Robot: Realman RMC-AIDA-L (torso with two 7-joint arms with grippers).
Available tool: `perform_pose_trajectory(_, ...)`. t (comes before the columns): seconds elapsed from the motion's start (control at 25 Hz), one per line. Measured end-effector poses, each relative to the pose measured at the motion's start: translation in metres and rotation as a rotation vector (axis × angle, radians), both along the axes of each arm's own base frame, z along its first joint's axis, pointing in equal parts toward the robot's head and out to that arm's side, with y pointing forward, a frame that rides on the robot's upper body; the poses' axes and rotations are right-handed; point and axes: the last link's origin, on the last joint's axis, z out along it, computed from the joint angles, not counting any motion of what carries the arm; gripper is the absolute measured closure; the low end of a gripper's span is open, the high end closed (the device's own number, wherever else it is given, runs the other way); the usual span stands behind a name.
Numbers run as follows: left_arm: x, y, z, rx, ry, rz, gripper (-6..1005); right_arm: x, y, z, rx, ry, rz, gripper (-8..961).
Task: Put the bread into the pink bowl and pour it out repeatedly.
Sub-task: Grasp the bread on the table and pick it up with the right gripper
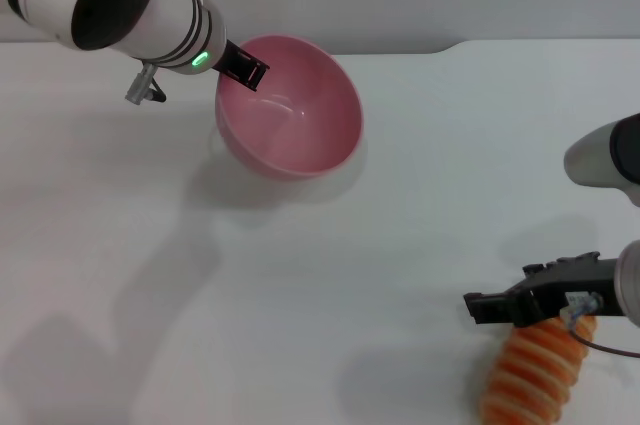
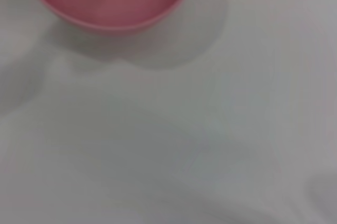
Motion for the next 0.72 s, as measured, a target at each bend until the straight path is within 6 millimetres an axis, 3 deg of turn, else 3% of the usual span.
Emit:
perform_pose_trajectory(0.32,-0.005,0.0,-0.002,-0.003,0.004,0.011,878,0.01,-0.003,0.016,0.069,-0.107,-0.058,123)
perform_pose_trajectory(0.72,-0.002,0.001,-0.002,-0.012,0.01,-0.005,877,0.013,-0.007,-0.001,0.034,-0.093,-0.084,124)
